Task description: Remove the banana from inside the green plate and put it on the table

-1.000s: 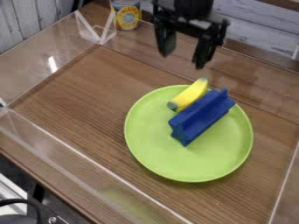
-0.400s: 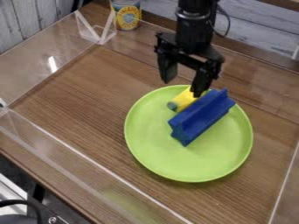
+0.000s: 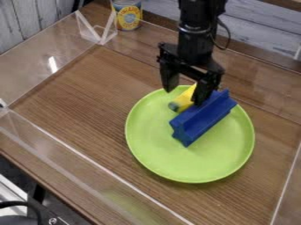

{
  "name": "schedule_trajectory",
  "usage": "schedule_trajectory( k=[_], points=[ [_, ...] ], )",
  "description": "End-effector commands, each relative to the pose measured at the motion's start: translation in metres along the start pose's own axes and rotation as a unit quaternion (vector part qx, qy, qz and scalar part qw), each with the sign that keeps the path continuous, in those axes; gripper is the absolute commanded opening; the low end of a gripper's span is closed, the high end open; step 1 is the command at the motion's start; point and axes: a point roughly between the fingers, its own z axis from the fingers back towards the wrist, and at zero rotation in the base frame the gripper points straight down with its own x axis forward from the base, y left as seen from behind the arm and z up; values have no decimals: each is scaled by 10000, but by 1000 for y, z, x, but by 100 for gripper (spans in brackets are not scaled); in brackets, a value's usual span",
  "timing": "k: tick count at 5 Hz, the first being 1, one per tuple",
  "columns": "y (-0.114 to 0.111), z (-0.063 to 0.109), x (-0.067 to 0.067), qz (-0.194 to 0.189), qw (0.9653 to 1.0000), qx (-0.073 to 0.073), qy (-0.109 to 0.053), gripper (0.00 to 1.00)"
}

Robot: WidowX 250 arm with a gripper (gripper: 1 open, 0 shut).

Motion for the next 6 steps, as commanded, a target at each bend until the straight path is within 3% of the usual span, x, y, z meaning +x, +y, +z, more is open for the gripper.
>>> schedule_trajectory(
  k=[1, 6],
  points=[
    [-2, 1, 4, -71, 9998, 33, -165, 100],
    [-6, -22, 8, -137, 9997, 5, -216, 100]
  ],
)
